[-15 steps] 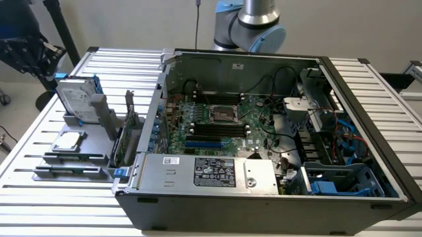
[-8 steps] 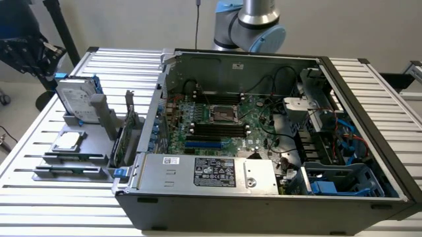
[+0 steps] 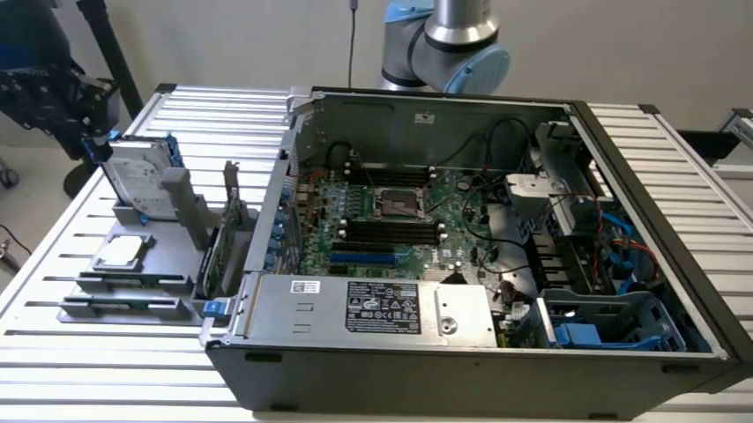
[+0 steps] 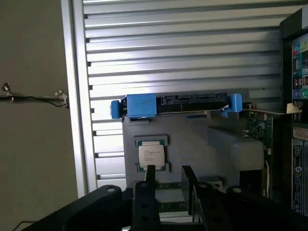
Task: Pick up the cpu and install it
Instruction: 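Pick up the cpu and move it towards the insertion slot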
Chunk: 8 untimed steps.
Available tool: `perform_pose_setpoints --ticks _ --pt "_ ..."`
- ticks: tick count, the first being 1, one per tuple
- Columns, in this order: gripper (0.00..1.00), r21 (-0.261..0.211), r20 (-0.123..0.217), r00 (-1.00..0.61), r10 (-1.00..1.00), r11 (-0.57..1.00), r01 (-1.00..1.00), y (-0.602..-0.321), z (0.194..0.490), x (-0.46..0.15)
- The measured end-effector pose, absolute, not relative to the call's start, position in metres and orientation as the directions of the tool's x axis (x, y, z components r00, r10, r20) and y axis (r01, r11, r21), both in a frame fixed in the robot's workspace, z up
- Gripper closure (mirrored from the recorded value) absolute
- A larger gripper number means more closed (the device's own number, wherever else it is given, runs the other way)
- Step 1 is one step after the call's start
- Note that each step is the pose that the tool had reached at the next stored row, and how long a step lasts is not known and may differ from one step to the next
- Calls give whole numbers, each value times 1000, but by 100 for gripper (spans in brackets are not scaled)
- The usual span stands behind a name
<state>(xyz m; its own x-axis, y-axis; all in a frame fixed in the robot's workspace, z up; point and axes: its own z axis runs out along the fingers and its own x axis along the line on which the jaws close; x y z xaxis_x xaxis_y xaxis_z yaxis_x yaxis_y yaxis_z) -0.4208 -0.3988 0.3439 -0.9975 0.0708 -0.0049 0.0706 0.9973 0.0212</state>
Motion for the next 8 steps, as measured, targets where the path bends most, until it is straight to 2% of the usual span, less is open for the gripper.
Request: perform_pose_setpoints --ticks 2,5,6,8 --pt "53 21 -2 -997 71 997 71 -399 344 -421" --pt "47 21 1 -997 71 997 71 -399 343 -421" --pt "40 21 1 -997 71 997 71 -399 342 -421" --pt "40 21 2 -997 71 997 71 -399 338 -421"
